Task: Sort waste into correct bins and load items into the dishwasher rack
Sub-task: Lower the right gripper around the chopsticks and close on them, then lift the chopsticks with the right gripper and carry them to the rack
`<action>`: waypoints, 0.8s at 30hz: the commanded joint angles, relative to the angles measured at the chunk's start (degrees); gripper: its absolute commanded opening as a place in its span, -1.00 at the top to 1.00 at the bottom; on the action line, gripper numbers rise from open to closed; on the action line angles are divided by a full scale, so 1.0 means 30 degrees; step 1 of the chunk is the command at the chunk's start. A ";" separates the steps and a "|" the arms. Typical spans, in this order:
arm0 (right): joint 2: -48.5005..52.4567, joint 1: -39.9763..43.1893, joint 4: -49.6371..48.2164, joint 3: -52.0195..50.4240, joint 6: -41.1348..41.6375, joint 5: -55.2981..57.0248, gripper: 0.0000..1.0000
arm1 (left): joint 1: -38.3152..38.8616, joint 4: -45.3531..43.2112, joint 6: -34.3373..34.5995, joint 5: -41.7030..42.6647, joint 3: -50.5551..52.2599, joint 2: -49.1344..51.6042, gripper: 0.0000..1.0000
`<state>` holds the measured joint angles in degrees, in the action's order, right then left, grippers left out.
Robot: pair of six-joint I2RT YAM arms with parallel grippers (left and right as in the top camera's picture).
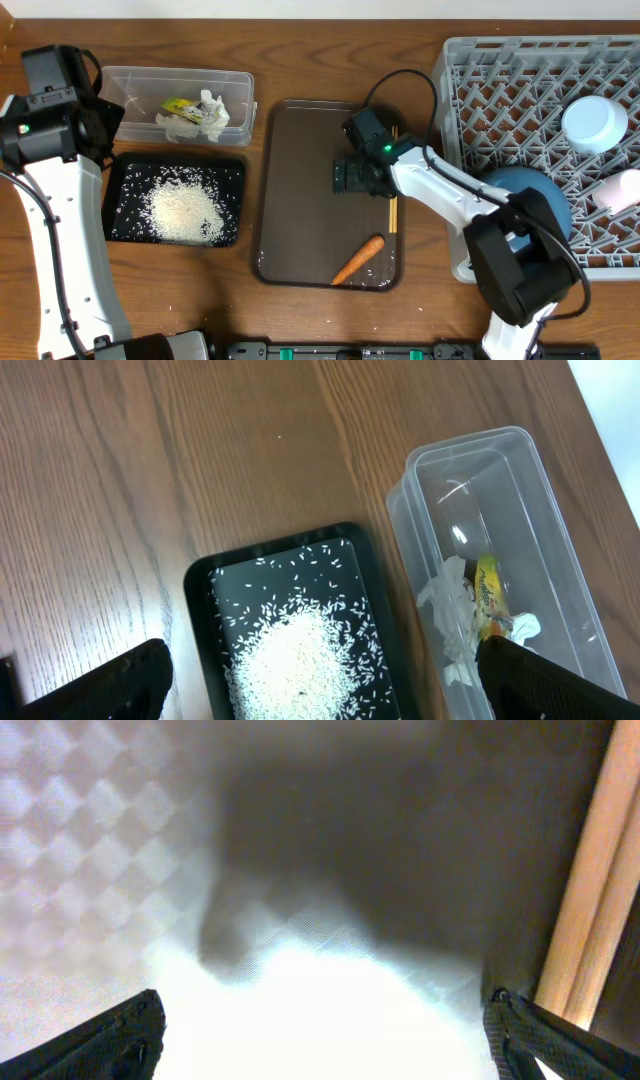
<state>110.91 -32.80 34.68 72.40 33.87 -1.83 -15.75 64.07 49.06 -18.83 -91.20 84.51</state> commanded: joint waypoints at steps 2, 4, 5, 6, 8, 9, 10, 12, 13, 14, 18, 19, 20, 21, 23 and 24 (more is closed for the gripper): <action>-0.1282 0.0211 0.0590 0.0663 -0.0444 0.0087 -0.99 | -0.0087 0.0022 -0.0240 -0.0393 0.0080 0.0066 -0.99; -0.1209 0.0350 0.0962 0.0612 -0.0444 0.0736 -0.98 | -0.0087 0.0022 -0.0240 -0.0393 0.0080 0.0066 -0.99; -0.1107 0.0415 0.1027 0.0554 -0.0444 0.1005 -0.98 | -0.0087 0.0022 -0.0240 -0.0393 0.0080 0.0066 -0.98; -0.1042 0.0437 0.1056 0.0539 -0.0452 0.1115 -0.98 | -0.0087 0.0022 -0.0240 -0.0393 0.0080 0.0066 -0.99; -0.0772 0.0466 0.1093 0.0539 -0.0452 0.1173 -0.99 | -0.0087 0.0022 -0.0240 -0.0393 0.0080 0.0066 -0.99; -0.0619 0.0459 0.1093 0.0539 -0.0452 0.1224 -0.99 | -0.0087 0.0022 -0.0240 -0.0393 0.0080 0.0066 -0.99; -0.0415 0.0459 0.1100 0.0539 -0.0444 0.1333 -0.98 | -0.0087 0.0022 -0.0240 -0.0393 0.0080 0.0066 -0.99; -0.0087 0.0466 0.1086 0.0539 -0.0372 0.1545 -0.98 | -0.0087 0.0022 -0.0240 -0.0393 0.0080 0.0066 -0.99; 0.0058 0.0481 0.1078 0.0539 -0.0372 0.1617 -0.98 | -0.0087 0.0022 -0.0240 -0.0393 0.0080 0.0066 -0.99; 0.0255 0.0510 0.1042 0.0539 -0.0372 0.1676 -0.99 | -0.0087 0.0022 -0.0240 -0.0393 0.0080 0.0066 -0.99; 0.0597 0.0554 0.1005 0.0539 -0.0379 0.1690 -0.98 | -0.0087 0.0022 -0.0240 -0.0393 0.0080 0.0066 -0.99; 0.0648 0.0554 0.0991 0.0539 -0.0379 0.1690 -0.99 | -0.0087 0.0022 -0.0240 -0.0393 0.0080 0.0066 -0.99; 0.0648 0.0554 0.0976 0.0539 -0.0379 0.1690 -0.99 | -0.0087 0.0022 -0.0240 -0.0393 0.0080 0.0066 -0.99; 0.0648 0.0554 0.0940 0.0539 -0.0379 0.1690 -0.99 | -0.0087 0.0022 -0.0240 -0.0393 0.0080 0.0066 -0.99; 0.0648 0.0554 0.0889 0.0539 -0.0379 0.1690 -0.98 | -0.0087 0.0022 -0.0240 -0.0393 0.0080 0.0066 -0.99; 0.0648 0.0554 0.0896 0.0539 -0.0379 0.1690 -0.99 | -0.0087 0.0022 -0.0240 -0.0393 0.0080 0.0066 -0.99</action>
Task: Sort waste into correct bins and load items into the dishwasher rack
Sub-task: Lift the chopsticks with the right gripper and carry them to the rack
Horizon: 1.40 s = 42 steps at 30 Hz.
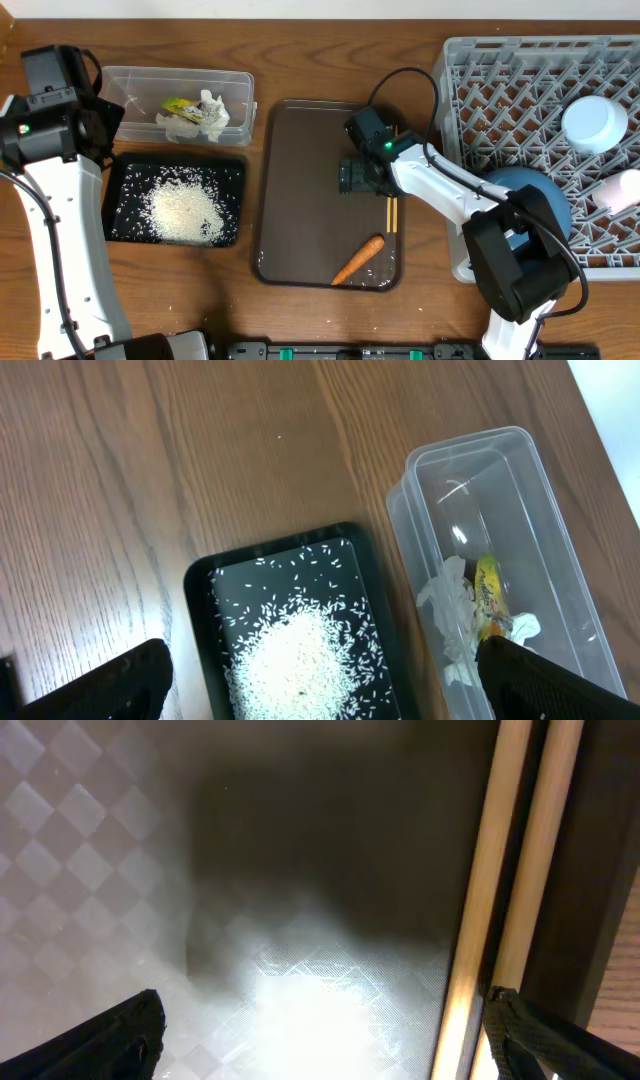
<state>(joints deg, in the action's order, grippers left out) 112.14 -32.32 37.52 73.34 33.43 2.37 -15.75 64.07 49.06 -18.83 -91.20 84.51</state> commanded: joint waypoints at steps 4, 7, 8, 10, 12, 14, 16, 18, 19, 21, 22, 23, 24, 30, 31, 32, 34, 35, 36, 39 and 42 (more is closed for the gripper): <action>0.0328 0.0393 0.0036 0.0226 -0.0233 0.0277 -0.99 | -0.0087 0.0022 -0.0240 -0.0393 0.0080 0.0066 -0.99; 0.0597 0.0328 -0.0015 0.0226 -0.0022 0.0270 -0.98 | -0.0087 0.0022 -0.0240 -0.0393 0.0080 0.0066 -0.99; 0.0750 0.0313 -0.0015 0.0226 0.0131 0.0270 -0.99 | -0.0087 0.0022 -0.0240 -0.0393 0.0080 0.0066 -0.99; 0.1122 0.0262 -0.0022 0.0226 0.0401 0.0277 -0.98 | -0.0087 0.0022 -0.0240 -0.0393 0.0080 0.0066 -0.99; 0.1464 0.0204 -0.0109 0.0226 0.0561 0.0277 -0.90 | -0.0087 0.0022 -0.0240 -0.0393 0.0080 0.0066 -0.99; 0.1719 0.0211 -0.0197 0.0226 0.0656 0.0277 -0.75 | -0.0087 0.0022 -0.0240 -0.0393 0.0080 0.0066 -0.99; 0.1749 0.0211 -0.0197 0.0226 0.0867 0.0277 -0.51 | -0.0087 0.0022 -0.0240 -0.0393 0.0080 0.0066 -0.99; 0.1705 0.0211 -0.0255 0.0240 0.0933 0.0277 -0.20 | -0.0087 0.0022 -0.0240 -0.0401 0.0080 0.0066 -0.99; 0.1668 0.0211 -0.0277 0.0270 0.0933 0.0277 -0.07 | -0.0087 0.0022 -0.0240 -0.0393 0.0080 0.0066 -0.99; 0.1617 0.0211 -0.0262 0.0321 0.0933 0.0277 0.24 | -0.0087 0.0022 -0.0240 -0.0393 0.0080 0.0066 -0.99; 0.1588 0.0211 -0.0182 0.0364 0.0940 0.0262 0.38 | -0.0087 0.0022 -0.0240 -0.0393 0.0080 0.0066 -0.99; 0.1559 0.0211 -0.0102 0.0430 0.0969 0.0219 0.59 | -0.0087 0.0022 -0.0240 -0.0393 0.0080 0.0066 -0.99; 0.1479 0.0219 0.0022 0.0525 0.0984 0.0204 0.78 | -0.0087 0.0022 -0.0240 -0.0393 0.0080 0.0066 -0.99; 0.0663 0.0284 0.1100 0.1494 0.0933 0.0189 0.98 | -0.0087 0.0022 -0.0240 -0.0393 0.0080 0.0066 -0.99; 0.0481 0.0284 0.1319 0.1734 0.0874 0.0197 0.98 | -0.0087 0.0022 -0.0240 -0.0393 0.0080 0.0066 -0.99; 0.0219 0.0313 0.1617 0.2076 0.0743 0.0197 0.98 | -0.0087 0.0022 -0.0240 -0.0393 0.0080 0.0066 -0.99; -0.0393 0.0539 0.2244 0.2790 0.0284 0.0189 0.98 | -0.0087 0.0022 -0.0240 -0.0393 0.0080 0.0066 -0.99; -0.0641 0.0663 0.2477 0.3060 0.0051 0.0189 0.98 | -0.0087 0.0022 -0.0240 -0.0393 0.0080 0.0066 -0.99; -0.1049 0.0889 0.2871 0.3475 -0.0299 0.0182 0.98 | -0.0087 0.0022 -0.0240 -0.0393 0.0080 0.0066 -0.99; -0.2295 0.1829 0.3861 0.4583 -0.1508 0.0189 0.98 | -0.0087 0.0022 -0.0240 -0.0393 0.0080 0.0066 -0.99; -0.3483 0.3045 0.4452 0.5348 -0.2936 0.0211 0.98 | -0.0087 0.0022 -0.0240 -0.0393 0.0080 0.0066 -0.99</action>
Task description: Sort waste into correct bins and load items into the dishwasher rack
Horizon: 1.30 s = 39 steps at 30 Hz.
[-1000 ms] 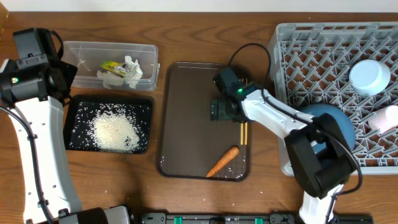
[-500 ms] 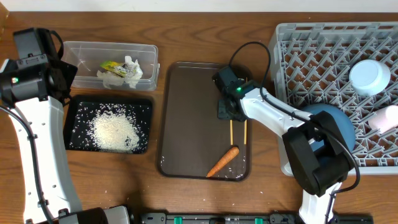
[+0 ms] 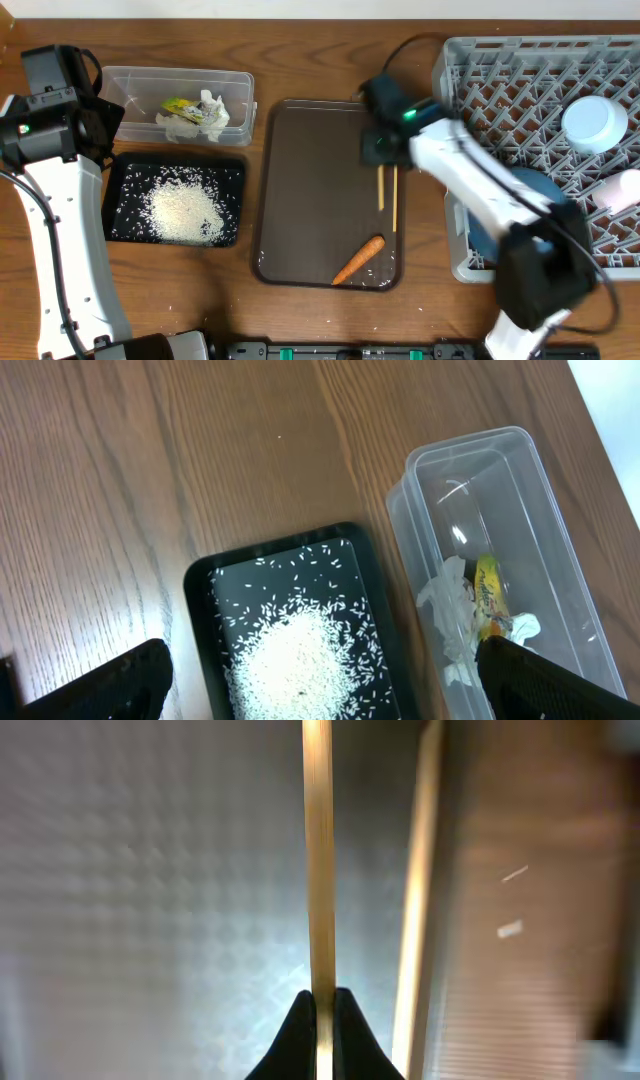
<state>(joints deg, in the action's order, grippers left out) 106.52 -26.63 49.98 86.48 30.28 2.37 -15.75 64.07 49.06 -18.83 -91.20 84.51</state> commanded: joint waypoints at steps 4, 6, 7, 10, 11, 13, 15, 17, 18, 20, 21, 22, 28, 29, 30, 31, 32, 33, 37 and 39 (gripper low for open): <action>-0.3002 0.3621 0.0204 0.1166 -0.4095 0.0117 0.98 | -0.0087 0.0022 -0.0240 -0.0393 0.0080 0.0066 -0.99; -0.3315 0.4991 0.0138 0.1166 -0.5085 -0.0226 0.98 | -0.0087 0.0022 -0.0240 -0.0393 0.0080 0.0066 -0.99; -0.3330 0.5661 0.0124 0.1166 -0.5603 -0.0597 0.98 | -0.0087 0.0022 -0.0240 -0.0393 0.0080 0.0066 -0.99; -0.3228 0.7227 0.0124 0.1107 -0.6411 -0.1035 0.98 | -0.0087 0.0022 -0.0240 -0.0393 0.0080 0.0066 -0.99; -0.3140 0.7788 0.0117 0.1078 -0.6426 -0.1078 0.98 | -0.0087 0.0022 -0.0240 -0.0393 0.0080 0.0066 -0.99; -0.2980 0.8480 -0.0087 0.1071 -0.7235 -0.1858 0.98 | -0.0087 0.0022 -0.0240 -0.0393 0.0080 0.0066 -0.99; -0.2798 0.8874 -0.0328 0.1056 -0.7555 -0.2470 0.98 | -0.0087 0.0022 -0.0240 -0.0393 0.0080 0.0066 -0.99; -0.2543 0.9005 -0.0525 0.1056 -0.7555 -0.2681 0.98 | -0.0087 0.0022 -0.0240 -0.0393 0.0080 0.0066 -0.99; -0.2382 0.8998 -0.0641 0.1035 -0.7555 -0.2674 0.98 | -0.0087 0.0022 -0.0240 -0.0393 0.0080 0.0066 -0.99; -0.2033 0.8932 -0.0882 0.1005 -0.7555 -0.2812 0.98 | -0.0087 0.0022 -0.0240 -0.0393 0.0080 0.0066 -0.99; -0.1800 0.8888 -0.0947 0.1005 -0.7555 -0.2812 0.98 | -0.0087 0.0022 -0.0240 -0.0401 0.0080 0.0066 -0.99; -0.1588 0.8823 -0.0954 0.1005 -0.7555 -0.2812 0.98 | -0.0087 0.0022 -0.0240 -0.0401 0.0080 0.0066 -0.99; -0.0095 0.8437 -0.0933 0.1005 -0.7322 -0.2914 0.98 | -0.0087 0.0022 -0.0240 -0.0393 0.0080 0.0066 -0.99; 0.0044 0.8393 -0.0918 0.1005 -0.7293 -0.2936 0.97 | -0.0087 0.0022 -0.0240 -0.0393 0.0080 0.0066 -0.99; 0.0117 0.8349 -0.0911 0.1005 -0.7184 -0.2951 0.93 | -0.0087 0.0022 -0.0240 -0.0393 0.0080 0.0066 -0.99; 0.0124 0.8327 -0.0882 0.1005 -0.7031 -0.2951 0.85 | -0.0087 0.0022 -0.0240 -0.0393 0.0080 0.0066 -0.99; 0.0124 0.8291 -0.0874 0.1005 -0.7016 -0.2958 0.70 | -0.0087 0.0022 -0.0240 -0.0393 0.0080 0.0066 -0.99; 0.0087 0.8269 -0.0867 0.1013 -0.6958 -0.2951 0.41 | -0.0087 0.0022 -0.0240 -0.0393 0.0080 0.0066 -0.99; 0.0029 0.8247 -0.0503 0.1027 -0.6652 -0.2951 -0.22 | -0.0087 0.0022 -0.0240 -0.0393 0.0080 0.0066 -0.99; -0.0022 0.8247 -0.0219 0.1035 -0.6535 -0.2943 -0.28 | -0.0087 0.0022 -0.0240 -0.0393 0.0080 0.0066 -0.99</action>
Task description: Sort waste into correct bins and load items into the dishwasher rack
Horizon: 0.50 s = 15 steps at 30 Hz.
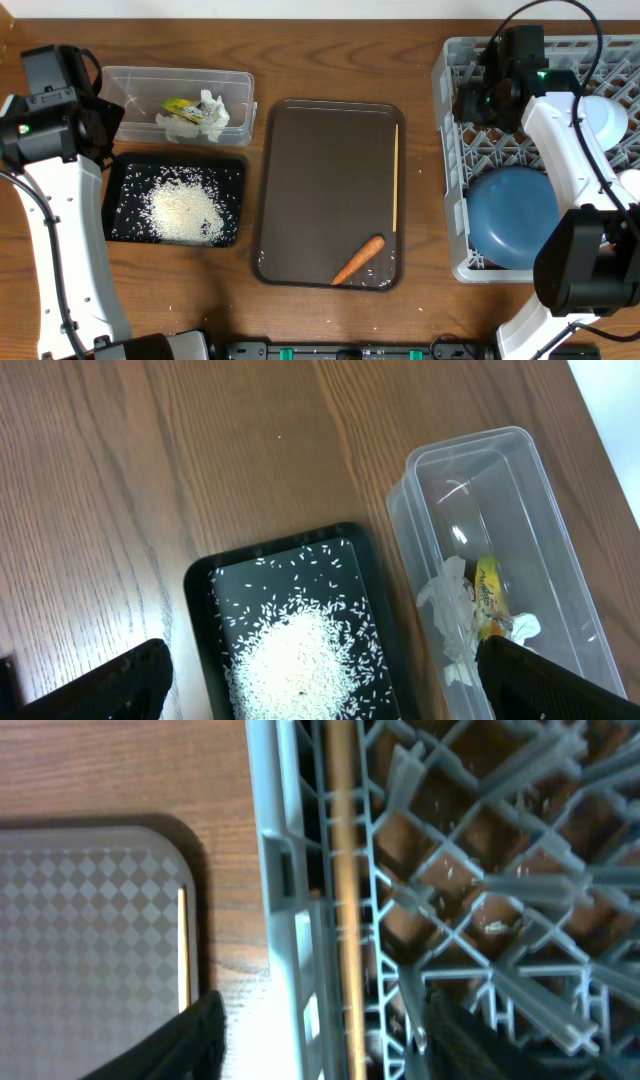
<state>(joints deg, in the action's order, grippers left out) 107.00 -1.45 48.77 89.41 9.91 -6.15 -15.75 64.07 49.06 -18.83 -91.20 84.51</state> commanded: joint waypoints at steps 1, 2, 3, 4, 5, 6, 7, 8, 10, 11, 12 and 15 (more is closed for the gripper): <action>-0.0211 -0.0153 0.0335 0.0058 0.0313 -0.0138 -0.29 | -0.0087 0.0022 -0.0240 -0.0393 0.0080 0.0066 -0.99; -0.0299 -0.0153 0.0590 0.0117 0.0568 -0.0277 -0.28 | -0.0087 0.0022 -0.0240 -0.0393 0.0080 0.0066 -0.99; -0.0408 -0.0168 0.0896 0.0226 0.0750 -0.0656 -0.28 | -0.0087 0.0022 -0.0240 -0.0393 0.0080 0.0066 -0.99; -0.0561 -0.0189 0.1173 0.0357 0.0758 -0.1282 -0.27 | -0.0087 0.0022 -0.0240 -0.0393 0.0080 0.0066 -0.99; -0.0736 -0.0233 0.1450 0.0488 0.0758 -0.1836 -0.27 | -0.0087 0.0022 -0.0240 -0.0393 0.0080 0.0066 -0.99; -0.0969 -0.0321 0.1727 0.0627 0.0758 -0.2368 -0.27 | -0.0087 0.0022 -0.0240 -0.0393 0.0080 0.0066 -0.99; -0.1268 -0.0444 0.2011 0.0721 0.0758 -0.2688 -0.27 | -0.0087 0.0022 -0.0240 -0.0393 0.0080 0.0066 -0.99; -0.1603 -0.0590 0.2178 0.0750 0.0765 -0.2936 -0.27 | -0.0087 0.0022 -0.0240 -0.0393 0.0080 0.0066 -0.99; -0.2237 -0.0940 0.2441 0.0758 0.1115 -0.3184 -0.27 | -0.0087 0.0022 -0.0240 -0.0393 0.0080 0.0066 -0.99; -0.2484 -0.1129 0.2550 0.0750 0.1501 -0.3184 -0.25 | -0.0087 0.0022 -0.0240 -0.0393 0.0080 0.0066 -0.99; -0.2696 -0.1413 0.2645 0.0750 0.1909 -0.3184 -0.23 | -0.0087 0.0022 -0.0240 -0.0393 0.0080 0.0066 -0.99; -0.2885 -0.2484 0.3024 0.0750 0.2273 -0.3089 -0.22 | -0.0087 0.0022 -0.0240 -0.0393 0.0080 0.0066 -0.99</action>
<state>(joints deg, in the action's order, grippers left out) 100.12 -6.22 57.36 90.24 14.09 -13.72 -15.75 64.07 49.06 -18.83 -91.20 84.51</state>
